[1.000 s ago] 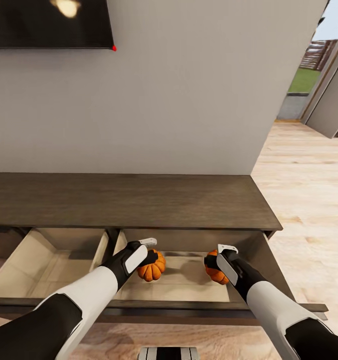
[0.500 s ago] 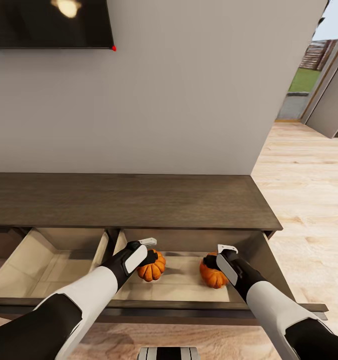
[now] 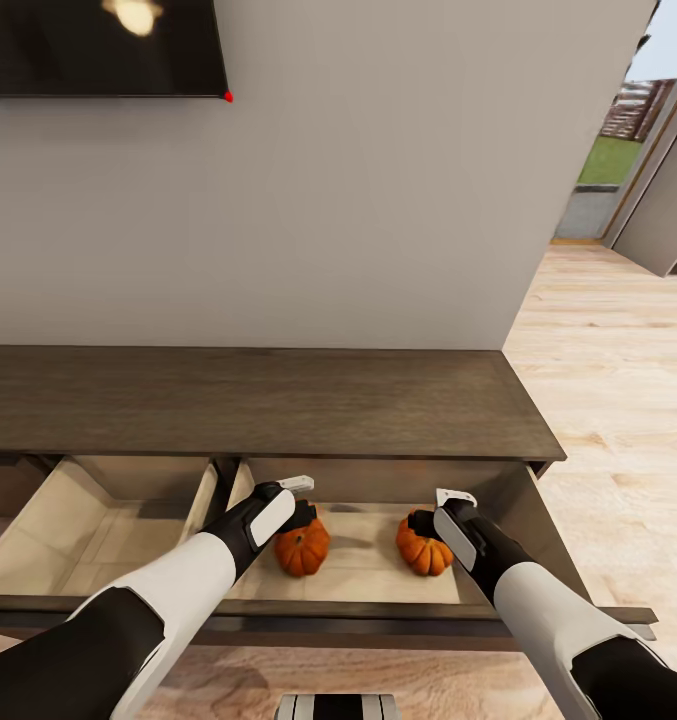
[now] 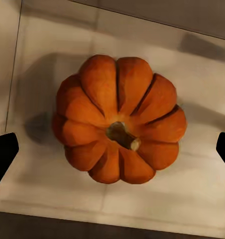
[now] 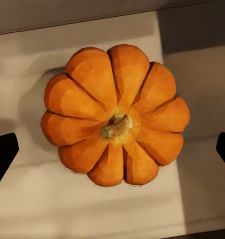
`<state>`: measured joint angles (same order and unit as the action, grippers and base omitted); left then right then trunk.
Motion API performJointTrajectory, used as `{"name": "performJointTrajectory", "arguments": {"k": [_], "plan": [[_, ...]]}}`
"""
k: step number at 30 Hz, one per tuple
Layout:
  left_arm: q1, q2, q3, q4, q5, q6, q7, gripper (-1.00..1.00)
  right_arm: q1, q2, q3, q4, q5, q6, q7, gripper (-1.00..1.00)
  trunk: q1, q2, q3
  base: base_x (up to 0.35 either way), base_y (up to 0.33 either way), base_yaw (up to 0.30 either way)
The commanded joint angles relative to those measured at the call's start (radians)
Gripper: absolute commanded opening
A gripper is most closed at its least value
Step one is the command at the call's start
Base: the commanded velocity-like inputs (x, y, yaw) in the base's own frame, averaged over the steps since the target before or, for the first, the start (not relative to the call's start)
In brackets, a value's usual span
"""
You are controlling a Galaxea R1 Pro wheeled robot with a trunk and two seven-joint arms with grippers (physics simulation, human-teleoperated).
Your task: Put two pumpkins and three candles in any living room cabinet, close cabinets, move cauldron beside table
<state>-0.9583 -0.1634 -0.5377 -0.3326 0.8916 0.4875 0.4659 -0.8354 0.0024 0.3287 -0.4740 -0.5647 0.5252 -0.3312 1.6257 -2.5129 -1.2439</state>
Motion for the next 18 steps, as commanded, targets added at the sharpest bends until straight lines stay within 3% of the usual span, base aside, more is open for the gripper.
{"name": "performJointTrajectory", "arguments": {"k": [1, 11, 18], "plan": [[-0.001, 0.001, -0.008, -0.002, 0.010, 0.002, 0.008, 1.00, -0.001, -0.001, 0.007, -0.002, -0.010, 0.003, -0.009, 1.00, 0.000, 0.000, -0.001, 0.000, 0.000, 0.000], [0.000, 0.001, -0.007, -0.003, 0.010, -0.001, 0.005, 1.00, -0.001, -0.001, 0.007, -0.003, -0.010, 0.004, -0.009, 1.00, 0.000, 0.000, -0.001, 0.000, 0.000, 0.000], [0.000, 0.001, -0.007, -0.003, 0.010, 0.001, 0.009, 1.00, -0.001, -0.001, 0.007, -0.005, -0.013, 0.012, -0.009, 1.00, -0.003, 0.001, 0.026, 0.000, 0.000, 0.000]]}}
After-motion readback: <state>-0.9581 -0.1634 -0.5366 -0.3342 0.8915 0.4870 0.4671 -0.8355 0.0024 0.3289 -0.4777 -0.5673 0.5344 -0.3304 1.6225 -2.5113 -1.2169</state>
